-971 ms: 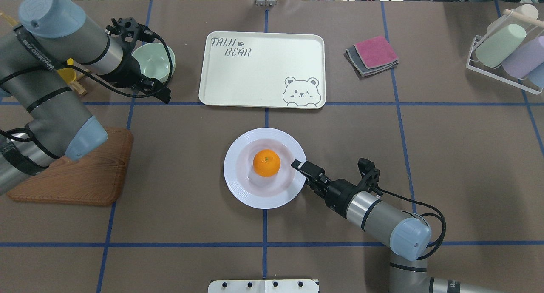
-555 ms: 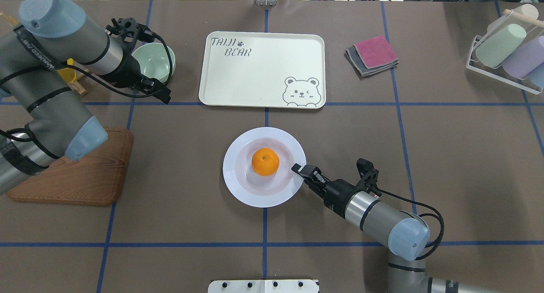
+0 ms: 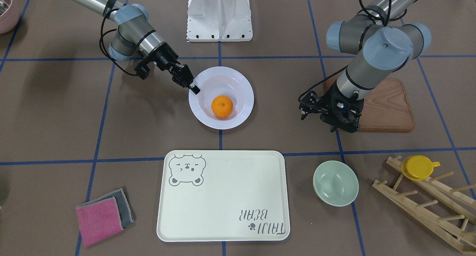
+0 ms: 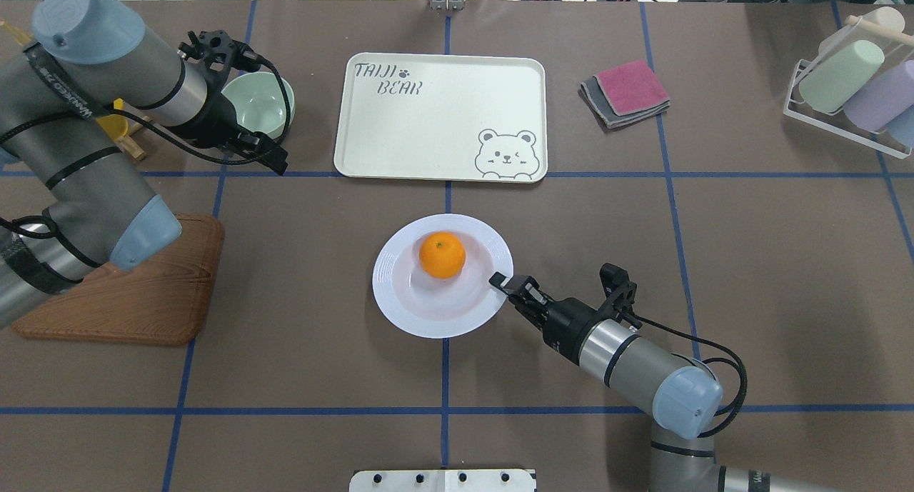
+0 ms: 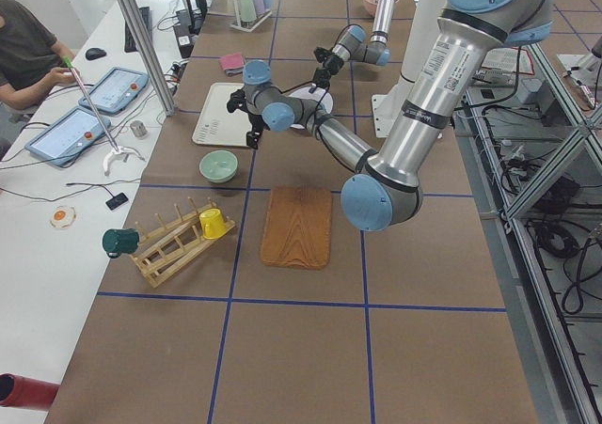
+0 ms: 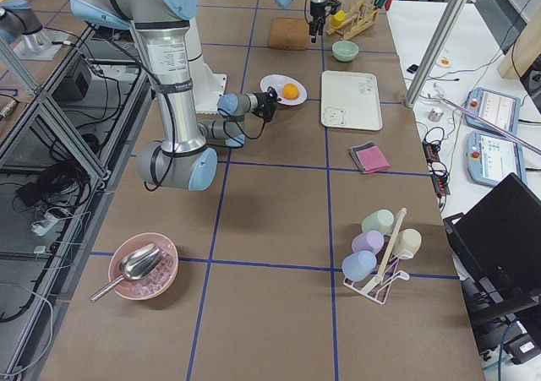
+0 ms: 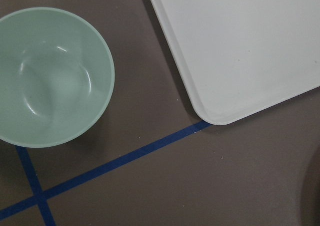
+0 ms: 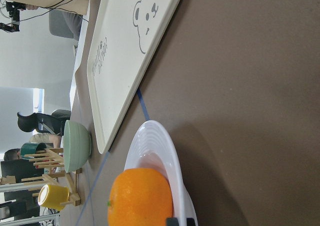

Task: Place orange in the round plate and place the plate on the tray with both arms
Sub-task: 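Grip the white plate rim with the right gripper, then slide the plate with the orange onto the bear tray with the right gripper, then open the right gripper and pull it back from the plate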

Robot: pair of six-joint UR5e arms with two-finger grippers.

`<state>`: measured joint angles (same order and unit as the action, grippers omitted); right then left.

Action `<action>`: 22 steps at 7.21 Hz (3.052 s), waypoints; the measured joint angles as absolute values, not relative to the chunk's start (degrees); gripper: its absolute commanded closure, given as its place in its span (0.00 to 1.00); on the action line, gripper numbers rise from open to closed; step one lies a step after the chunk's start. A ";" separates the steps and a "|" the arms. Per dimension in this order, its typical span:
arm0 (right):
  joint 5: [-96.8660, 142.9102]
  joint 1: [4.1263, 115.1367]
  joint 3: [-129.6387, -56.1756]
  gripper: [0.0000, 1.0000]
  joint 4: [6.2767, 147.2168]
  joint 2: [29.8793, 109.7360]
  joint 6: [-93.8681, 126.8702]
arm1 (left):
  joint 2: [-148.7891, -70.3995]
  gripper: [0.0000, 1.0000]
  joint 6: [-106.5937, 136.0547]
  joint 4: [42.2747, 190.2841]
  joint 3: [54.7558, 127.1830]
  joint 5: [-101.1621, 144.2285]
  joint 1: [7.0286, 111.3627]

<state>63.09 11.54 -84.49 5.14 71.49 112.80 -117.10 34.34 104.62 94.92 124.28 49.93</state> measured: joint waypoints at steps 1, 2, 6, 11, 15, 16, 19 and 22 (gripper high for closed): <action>61.93 11.55 -85.11 1.00 5.11 71.30 112.64 | -117.10 0.01 34.36 104.60 94.92 124.28 49.92; 60.43 11.54 -85.47 1.00 5.10 70.95 112.50 | -117.13 0.01 34.36 104.59 94.92 124.28 49.92; 55.81 16.47 -79.55 1.00 5.96 64.34 113.41 | -116.34 0.01 34.28 104.59 95.96 124.28 50.00; 57.90 27.65 -62.66 1.00 22.47 47.04 128.69 | -111.91 0.01 34.35 104.05 102.76 124.20 50.00; 58.68 28.45 -54.69 0.10 24.40 41.89 130.06 | -111.47 0.01 34.29 104.03 102.94 124.03 49.78; 59.31 28.58 -54.35 0.01 24.42 41.77 130.03 | -111.49 0.01 34.28 104.05 102.90 124.02 49.73; 61.13 27.19 -68.42 0.01 24.78 49.86 129.53 | -111.53 0.01 34.83 104.10 102.85 123.97 49.60; 64.94 23.96 -87.84 0.00 25.45 62.13 121.32 | -111.45 0.01 35.28 104.33 102.34 123.74 49.57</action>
